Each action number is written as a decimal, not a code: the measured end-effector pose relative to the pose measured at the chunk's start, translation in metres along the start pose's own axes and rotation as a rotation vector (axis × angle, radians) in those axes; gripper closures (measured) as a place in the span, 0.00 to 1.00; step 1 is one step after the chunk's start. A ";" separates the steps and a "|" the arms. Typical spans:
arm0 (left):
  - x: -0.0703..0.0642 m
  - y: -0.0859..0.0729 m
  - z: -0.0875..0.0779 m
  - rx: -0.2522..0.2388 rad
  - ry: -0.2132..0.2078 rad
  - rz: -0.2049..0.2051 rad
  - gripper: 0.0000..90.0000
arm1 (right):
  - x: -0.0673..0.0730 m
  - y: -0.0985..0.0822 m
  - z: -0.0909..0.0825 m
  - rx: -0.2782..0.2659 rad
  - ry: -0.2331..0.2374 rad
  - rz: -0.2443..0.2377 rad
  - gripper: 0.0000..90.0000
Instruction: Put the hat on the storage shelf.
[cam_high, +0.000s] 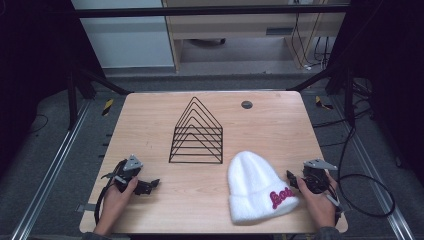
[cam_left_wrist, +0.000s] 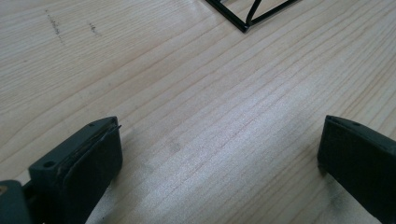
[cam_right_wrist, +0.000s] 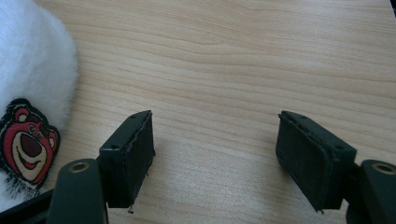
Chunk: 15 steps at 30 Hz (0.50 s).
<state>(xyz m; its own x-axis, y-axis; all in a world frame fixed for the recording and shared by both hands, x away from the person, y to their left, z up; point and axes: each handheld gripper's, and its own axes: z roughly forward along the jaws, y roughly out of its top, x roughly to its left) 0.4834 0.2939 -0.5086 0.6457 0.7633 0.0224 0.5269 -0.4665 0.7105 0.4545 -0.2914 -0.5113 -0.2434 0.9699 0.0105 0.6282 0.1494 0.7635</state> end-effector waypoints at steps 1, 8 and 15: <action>0.000 0.000 0.000 0.000 0.000 0.000 0.00 | 0.000 0.000 0.000 -0.001 0.000 -0.001 0.31; 0.000 0.000 0.000 0.001 0.000 0.000 0.00 | 0.004 0.013 -0.007 0.005 0.015 0.008 0.27; 0.000 0.000 0.000 0.002 -0.001 -0.001 0.00 | 0.032 0.061 -0.031 0.048 0.043 -0.097 0.29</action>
<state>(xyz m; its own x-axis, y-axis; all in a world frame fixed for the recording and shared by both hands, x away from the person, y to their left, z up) 0.4829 0.2939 -0.5085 0.6458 0.7632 0.0215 0.5281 -0.4667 0.7094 0.4627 -0.2573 -0.4442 -0.3354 0.9415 -0.0334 0.6345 0.2520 0.7307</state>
